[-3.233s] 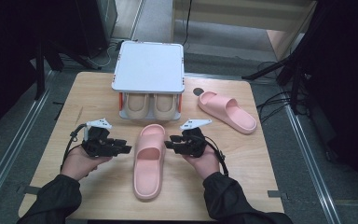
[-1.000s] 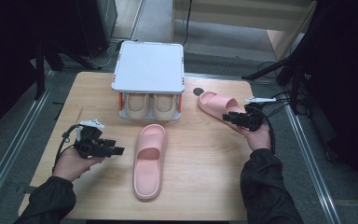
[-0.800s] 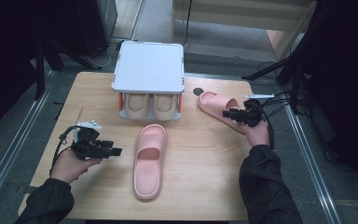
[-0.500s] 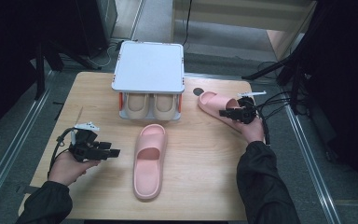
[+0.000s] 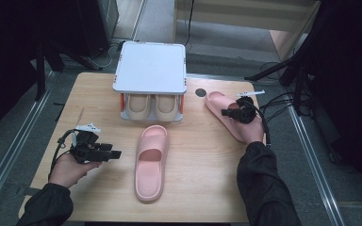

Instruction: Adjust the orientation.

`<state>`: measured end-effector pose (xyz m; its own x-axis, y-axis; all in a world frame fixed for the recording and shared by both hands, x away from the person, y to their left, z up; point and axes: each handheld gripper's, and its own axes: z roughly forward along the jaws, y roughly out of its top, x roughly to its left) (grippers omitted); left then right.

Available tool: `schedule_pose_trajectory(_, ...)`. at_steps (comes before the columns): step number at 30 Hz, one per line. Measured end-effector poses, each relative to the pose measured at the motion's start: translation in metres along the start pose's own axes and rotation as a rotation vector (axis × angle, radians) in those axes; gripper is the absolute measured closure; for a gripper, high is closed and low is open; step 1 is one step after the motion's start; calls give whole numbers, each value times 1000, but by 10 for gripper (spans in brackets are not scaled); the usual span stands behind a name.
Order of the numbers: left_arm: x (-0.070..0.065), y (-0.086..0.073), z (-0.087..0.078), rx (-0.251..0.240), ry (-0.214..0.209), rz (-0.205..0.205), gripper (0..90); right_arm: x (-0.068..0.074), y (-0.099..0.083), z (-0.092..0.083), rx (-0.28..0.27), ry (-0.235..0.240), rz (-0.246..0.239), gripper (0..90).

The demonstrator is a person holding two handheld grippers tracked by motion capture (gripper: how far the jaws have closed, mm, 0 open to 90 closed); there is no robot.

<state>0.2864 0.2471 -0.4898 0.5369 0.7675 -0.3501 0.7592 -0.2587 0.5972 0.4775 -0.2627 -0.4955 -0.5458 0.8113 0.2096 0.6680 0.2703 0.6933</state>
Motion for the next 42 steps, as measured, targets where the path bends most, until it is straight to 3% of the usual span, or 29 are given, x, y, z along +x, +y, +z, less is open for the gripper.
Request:
schedule_pose_trajectory(3, -1, 1, 1, 4, -1, 6, 414, 1, 2, -7, -26, -1, 2, 851)
schedule_pose_trajectory(5, -1, 2, 2, 6, -3, 10, 413, 0, 4, -11, -35, 14, 38, 852)
schedule_pose_trajectory(8, -2, 3, 2, -1, -4, 7, 413, 1, 4, -16, -38, 25, 53, 853)
schedule_pose_trajectory(19, -2, 10, 4, -19, -31, 36, 469, 34, 3, -36, -74, 48, 7, 853)
schedule_pose_trajectory(28, 0, 18, 9, -33, -36, 63, 496, 64, -5, -47, -55, 67, -53, 852)
schedule_pose_trajectory(36, 0, 27, 17, -23, -42, 73, 488, 80, -17, -61, -59, 81, -46, 852)
schedule_pose_trajectory(42, -3, 33, 23, -23, -47, 83, 471, 101, -25, -66, -50, 96, -76, 852)
